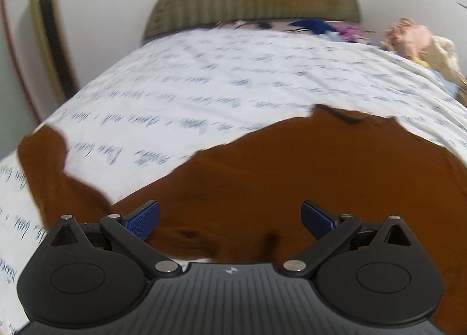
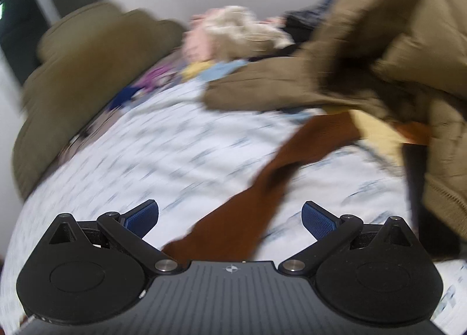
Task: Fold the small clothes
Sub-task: 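Reach to the brown sweater sleeve cuff and close the right tool on it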
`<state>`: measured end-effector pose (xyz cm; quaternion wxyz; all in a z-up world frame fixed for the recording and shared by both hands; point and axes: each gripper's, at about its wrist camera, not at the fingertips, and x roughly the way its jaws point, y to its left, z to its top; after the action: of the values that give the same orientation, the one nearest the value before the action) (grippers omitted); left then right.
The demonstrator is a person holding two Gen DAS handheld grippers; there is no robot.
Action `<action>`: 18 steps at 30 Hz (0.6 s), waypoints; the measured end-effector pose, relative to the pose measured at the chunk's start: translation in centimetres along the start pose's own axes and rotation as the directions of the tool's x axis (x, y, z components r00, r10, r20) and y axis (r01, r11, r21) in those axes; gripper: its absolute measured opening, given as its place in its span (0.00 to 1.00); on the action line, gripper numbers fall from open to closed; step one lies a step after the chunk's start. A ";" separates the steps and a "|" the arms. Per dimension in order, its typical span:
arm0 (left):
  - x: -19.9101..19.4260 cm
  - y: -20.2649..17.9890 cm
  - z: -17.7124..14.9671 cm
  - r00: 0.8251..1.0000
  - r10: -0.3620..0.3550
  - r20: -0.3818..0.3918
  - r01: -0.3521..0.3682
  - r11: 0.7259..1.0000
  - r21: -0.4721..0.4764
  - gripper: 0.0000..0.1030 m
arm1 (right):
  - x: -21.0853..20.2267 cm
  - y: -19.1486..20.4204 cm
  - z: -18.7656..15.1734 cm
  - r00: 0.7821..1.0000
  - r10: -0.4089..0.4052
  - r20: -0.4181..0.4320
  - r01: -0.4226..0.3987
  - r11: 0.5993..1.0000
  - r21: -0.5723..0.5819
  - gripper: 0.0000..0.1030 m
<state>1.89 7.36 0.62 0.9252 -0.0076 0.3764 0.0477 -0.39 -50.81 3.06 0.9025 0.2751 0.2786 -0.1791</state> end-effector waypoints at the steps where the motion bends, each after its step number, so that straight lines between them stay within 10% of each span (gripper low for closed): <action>1: 0.1 0.8 0.1 1.000 0.001 -0.008 -0.001 1.000 -0.028 1.00 | 1.0 -1.5 0.6 1.000 -0.014 -0.012 0.014 0.999 0.044 1.00; 5: 0.4 1.1 1.0 0.998 -0.032 -0.057 0.026 0.996 -0.091 1.00 | 5.2 -5.5 0.9 0.997 0.031 -0.073 -0.014 0.974 0.226 1.00; 10: -1.0 -5.5 2.2 0.997 -0.070 -0.012 0.071 0.994 0.077 1.00 | 9.6 -7.8 0.1 0.982 0.162 -0.102 -0.108 0.908 0.404 0.99; 18: -0.1 -12.1 2.3 0.995 -0.104 0.004 0.101 0.979 0.174 1.00 | 11.8 -9.1 0.6 0.942 0.333 -0.045 -0.278 0.848 0.451 1.00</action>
<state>4.49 -4.61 2.07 0.9259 0.0542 0.3723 -0.0331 4.74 -60.27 -7.27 0.8156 0.5221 0.2380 -0.0742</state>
